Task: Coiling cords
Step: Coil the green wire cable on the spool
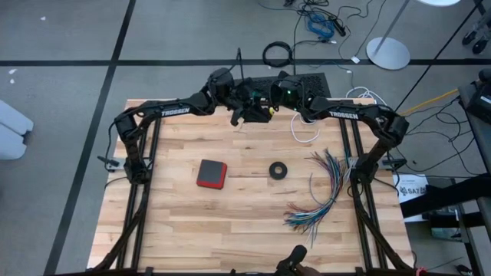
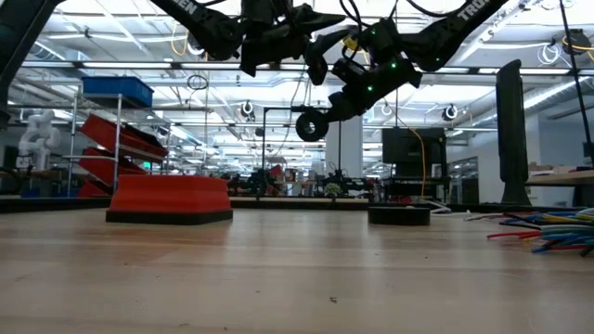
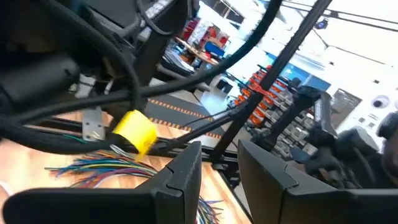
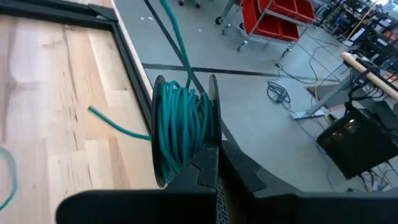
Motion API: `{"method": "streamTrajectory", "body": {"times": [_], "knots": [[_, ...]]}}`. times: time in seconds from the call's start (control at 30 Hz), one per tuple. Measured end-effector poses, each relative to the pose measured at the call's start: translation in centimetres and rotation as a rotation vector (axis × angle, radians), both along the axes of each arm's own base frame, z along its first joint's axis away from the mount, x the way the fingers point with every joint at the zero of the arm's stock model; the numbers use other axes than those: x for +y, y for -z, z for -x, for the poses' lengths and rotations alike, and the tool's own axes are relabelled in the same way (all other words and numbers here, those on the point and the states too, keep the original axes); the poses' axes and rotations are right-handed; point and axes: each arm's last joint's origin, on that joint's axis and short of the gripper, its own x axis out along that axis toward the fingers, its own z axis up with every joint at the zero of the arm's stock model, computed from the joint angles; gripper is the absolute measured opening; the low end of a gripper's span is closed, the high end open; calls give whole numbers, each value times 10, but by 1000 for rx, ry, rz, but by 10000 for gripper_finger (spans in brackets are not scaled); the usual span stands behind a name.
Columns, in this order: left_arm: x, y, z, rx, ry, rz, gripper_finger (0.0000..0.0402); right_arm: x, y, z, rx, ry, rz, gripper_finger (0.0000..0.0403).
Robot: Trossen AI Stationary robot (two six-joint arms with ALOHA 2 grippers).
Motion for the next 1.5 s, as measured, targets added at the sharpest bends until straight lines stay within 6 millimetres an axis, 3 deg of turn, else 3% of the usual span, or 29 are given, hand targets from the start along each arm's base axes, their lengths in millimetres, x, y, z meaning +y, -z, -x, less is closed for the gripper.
{"method": "streamTrajectory", "body": {"times": [0.17,0.43,0.67,1.07,1.3,1.5], "knots": [[-6,1,-2,8,24,4,112,-7,-2,4,-37,23,-4,0],[-51,11,-23,48,9,-64,112,-19,-13,10,-129,60,53,0],[-96,30,-36,124,-75,-279,112,-28,-26,15,-273,93,96,0],[-155,48,-44,184,-209,-610,112,-27,-48,16,-571,-56,65,0],[-172,50,-45,201,-284,-693,112,-21,-57,14,-702,-190,-8,0],[-174,56,-47,246,-361,-731,112,-14,-67,15,-815,-356,-100,0]]}}
